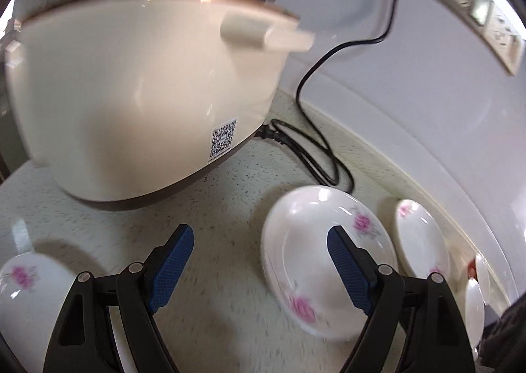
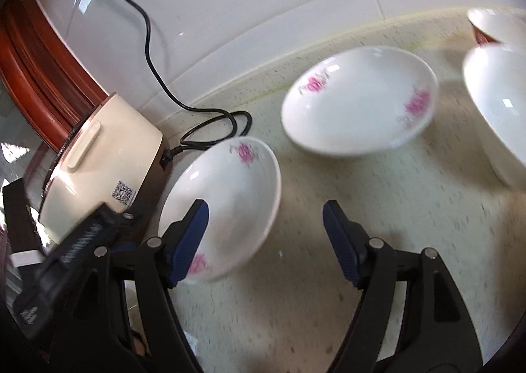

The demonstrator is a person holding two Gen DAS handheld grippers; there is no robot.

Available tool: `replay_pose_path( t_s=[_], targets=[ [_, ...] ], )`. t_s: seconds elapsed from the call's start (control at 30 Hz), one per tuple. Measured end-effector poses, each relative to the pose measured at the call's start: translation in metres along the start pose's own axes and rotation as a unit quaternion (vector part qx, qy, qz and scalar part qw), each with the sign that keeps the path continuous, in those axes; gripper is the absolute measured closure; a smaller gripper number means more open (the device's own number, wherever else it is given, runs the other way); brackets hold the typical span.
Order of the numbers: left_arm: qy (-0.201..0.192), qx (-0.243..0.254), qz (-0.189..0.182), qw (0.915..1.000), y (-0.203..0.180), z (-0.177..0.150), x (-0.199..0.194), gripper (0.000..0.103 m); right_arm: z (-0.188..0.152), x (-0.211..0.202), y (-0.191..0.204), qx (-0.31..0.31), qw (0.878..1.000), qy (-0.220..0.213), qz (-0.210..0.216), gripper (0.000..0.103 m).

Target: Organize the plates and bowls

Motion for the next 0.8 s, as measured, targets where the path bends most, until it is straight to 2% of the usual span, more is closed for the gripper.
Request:
replay_pose_path(
  t_s=[0.13, 0.27, 0.33, 0.37, 0.4, 0.43, 0.47, 0.5, 0.63, 0.8],
  targets=[
    [0.040, 0.017, 0.005, 0.9990, -0.009, -0.004, 0.034, 0.019, 0.003, 0.019, -0.002, -0.001, 1.000, 0.027, -0.004, 0.029],
    [0.035, 0.031, 0.018, 0.9988, -0.016, -0.004, 0.041, 0.019, 0.004, 0.024, -0.001, -0.014, 0.999, 0.037, -0.005, 0.039],
    [0.028, 0.033, 0.017, 0.9989, -0.016, -0.005, 0.040, 0.019, 0.001, 0.029, 0.002, -0.024, 0.998, 0.056, -0.003, 0.067],
    [0.024, 0.040, 0.019, 0.9987, -0.018, -0.007, 0.040, 0.019, 0.001, 0.029, 0.002, -0.028, 0.998, 0.054, -0.010, 0.071],
    [0.021, 0.050, 0.022, 0.9983, -0.021, -0.008, 0.040, 0.025, 0.000, 0.029, 0.002, -0.026, 0.998, 0.058, -0.009, 0.076],
    [0.017, 0.064, 0.016, 0.9977, -0.025, -0.011, 0.039, 0.046, -0.001, 0.028, 0.001, -0.024, 0.998, 0.059, -0.010, 0.080],
    [0.020, 0.071, 0.007, 0.9972, -0.029, -0.011, 0.040, 0.058, 0.000, 0.025, -0.002, -0.017, 0.998, 0.057, -0.012, 0.081],
    [0.021, 0.079, 0.005, 0.9966, -0.031, -0.014, 0.039, 0.064, 0.000, 0.023, -0.004, -0.011, 0.998, 0.056, -0.012, 0.081],
    [0.025, 0.079, -0.010, 0.9965, -0.028, -0.015, 0.038, 0.079, 0.000, 0.009, -0.009, -0.002, 0.999, 0.042, -0.007, 0.084],
    [0.024, 0.094, -0.022, 0.9951, -0.033, -0.023, 0.030, 0.080, -0.005, -0.008, -0.013, -0.002, 0.999, 0.036, -0.011, 0.084]
  ],
)
Point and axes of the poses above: each gripper's, at about its wrist camera, not at the fingertips, and x roughly the way its jaws point, y to its left, z to its top, the point moved 5 cm from there along x, roughly the way its jaws point, and after that the axes turned 7 degrees about z, right-handed, at the moved point
